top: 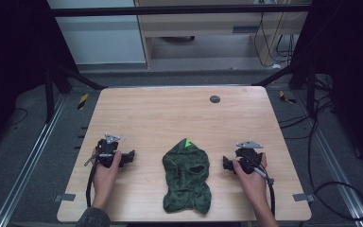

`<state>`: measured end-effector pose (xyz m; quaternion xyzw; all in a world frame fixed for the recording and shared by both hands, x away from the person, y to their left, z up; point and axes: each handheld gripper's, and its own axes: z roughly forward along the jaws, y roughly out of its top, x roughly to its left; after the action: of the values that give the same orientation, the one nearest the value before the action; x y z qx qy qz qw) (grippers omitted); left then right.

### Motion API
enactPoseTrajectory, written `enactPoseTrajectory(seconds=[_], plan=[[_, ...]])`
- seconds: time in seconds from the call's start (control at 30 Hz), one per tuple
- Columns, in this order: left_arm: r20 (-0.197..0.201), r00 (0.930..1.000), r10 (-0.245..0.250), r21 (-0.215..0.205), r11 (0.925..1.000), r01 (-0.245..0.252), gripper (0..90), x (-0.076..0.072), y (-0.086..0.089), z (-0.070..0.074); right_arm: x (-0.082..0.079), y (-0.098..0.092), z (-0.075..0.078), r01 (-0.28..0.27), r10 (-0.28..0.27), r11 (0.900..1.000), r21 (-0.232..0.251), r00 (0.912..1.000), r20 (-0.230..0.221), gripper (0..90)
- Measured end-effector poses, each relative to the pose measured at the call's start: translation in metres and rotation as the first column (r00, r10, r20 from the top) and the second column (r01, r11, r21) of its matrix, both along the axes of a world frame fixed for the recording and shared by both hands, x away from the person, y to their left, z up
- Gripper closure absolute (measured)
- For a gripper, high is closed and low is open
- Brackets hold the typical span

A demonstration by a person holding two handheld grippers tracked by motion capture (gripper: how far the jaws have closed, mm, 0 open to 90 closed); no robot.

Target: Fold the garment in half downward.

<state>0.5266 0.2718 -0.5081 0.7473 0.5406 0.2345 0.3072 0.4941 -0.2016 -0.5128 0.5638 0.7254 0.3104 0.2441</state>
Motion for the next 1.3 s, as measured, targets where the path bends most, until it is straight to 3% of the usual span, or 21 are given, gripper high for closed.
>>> enactPoseTrajectory(seconds=[0.17,0.37,0.47,0.6,0.7,0.73,0.87,0.9,0.93,0.97,1.0,1.03,1.07,1.1,1.17,1.2,1.23,1.27,1.3], plan=[[0.001,1.0,0.002,-0.002,1.0,-0.002,0.0,-0.004,-0.003,0.0,0.0,0.0,0.0,0.0,0.0,1.0,0.0,1.0,0.0,0.3],[-0.006,0.9989,-0.047,0.0,0.9989,0.047,0.0,-0.007,-0.007,0.001,0.0,0.0,0.0,-0.004,0.004,1.0,-0.002,1.0,0.002,0.8],[-0.002,0.9972,-0.075,-0.008,0.9971,0.075,3.5,-0.008,-0.013,0.003,0.001,0.0,0.002,-0.006,0.006,1.0,0.004,0.9999,0.013,12.1],[0.014,0.9944,-0.105,-0.014,0.9944,0.105,3.9,-0.011,-0.023,0.011,0.001,0.003,0.005,-0.039,0.039,0.999,0.003,0.999,0.021,12.8],[0.027,0.9908,-0.133,-0.037,0.9903,0.134,4.8,-0.012,-0.031,0.016,0.0,0.01,0.011,-0.088,0.088,0.996,0.014,0.9958,0.027,20.2],[0.036,0.9856,-0.165,-0.054,0.9845,0.167,6.1,-0.013,-0.037,0.019,-0.002,0.014,0.015,-0.115,0.115,0.993,0.024,0.993,0.027,23.2],[0.054,0.9724,-0.227,-0.052,0.9718,0.23,9.8,-0.015,-0.055,0.029,-0.004,0.024,0.024,-0.2,0.198,0.979,0.05,0.9792,0.045,37.5],[0.054,0.9724,-0.227,-0.052,0.9718,0.23,11.2,-0.015,-0.055,0.029,-0.004,0.024,0.024,-0.2,0.198,0.979,0.05,0.9792,0.045,37.5],[0.059,0.9664,-0.25,-0.072,0.9644,0.254,11.2,-0.016,-0.06,0.033,-0.003,0.027,0.026,-0.224,0.222,0.973,0.057,0.9739,0.048,42.4],[0.064,0.9573,-0.282,-0.077,0.955,0.286,13.6,-0.014,-0.068,0.038,-0.003,0.035,0.03,-0.275,0.273,0.96,0.059,0.9609,0.048,48.9],[0.065,0.9511,-0.302,-0.062,0.95,0.306,15.1,-0.013,-0.073,0.04,-0.002,0.039,0.032,-0.296,0.294,0.954,0.055,0.9549,0.04,51.9],[0.065,0.9511,-0.302,-0.062,0.95,0.306,17.2,-0.013,-0.073,0.04,-0.002,0.039,0.032,-0.296,0.294,0.954,0.055,0.9549,0.04,51.9],[0.06,0.9454,-0.32,-0.047,0.9451,0.323,17.2,-0.01,-0.078,0.042,-0.001,0.044,0.033,-0.318,0.317,0.947,0.042,0.9479,0.033,54.7],[0.045,0.9368,-0.347,-0.045,0.9361,0.349,19.0,-0.006,-0.085,0.044,0.003,0.051,0.035,-0.356,0.355,0.934,0.03,0.9345,0.02,59.3],[0.036,0.9282,-0.37,-0.062,0.9261,0.372,25.1,-0.001,-0.09,0.045,0.007,0.057,0.037,-0.387,0.387,0.922,0.024,0.9221,0.012,63.5],[0.036,0.9282,-0.37,-0.062,0.9261,0.372,26.4,-0.001,-0.09,0.045,0.007,0.057,0.037,-0.387,0.387,0.922,0.024,0.9221,0.012,63.5],[0.026,0.9242,-0.381,-0.062,0.9221,0.382,26.4,0.002,-0.092,0.045,0.01,0.06,0.038,-0.396,0.396,0.918,0.017,0.9184,0.005,65.3],[0.006,0.9145,-0.405,-0.046,0.9134,0.404,29.8,0.006,-0.097,0.043,0.015,0.065,0.039,-0.409,0.41,0.912,0.016,0.9122,-0.009,68.8],[0.006,0.9145,-0.405,-0.046,0.9134,0.404,31.1,0.006,-0.097,0.043,0.017,0.067,0.04,-0.417,0.417,0.909,0.008,0.9089,-0.002,71.0]])
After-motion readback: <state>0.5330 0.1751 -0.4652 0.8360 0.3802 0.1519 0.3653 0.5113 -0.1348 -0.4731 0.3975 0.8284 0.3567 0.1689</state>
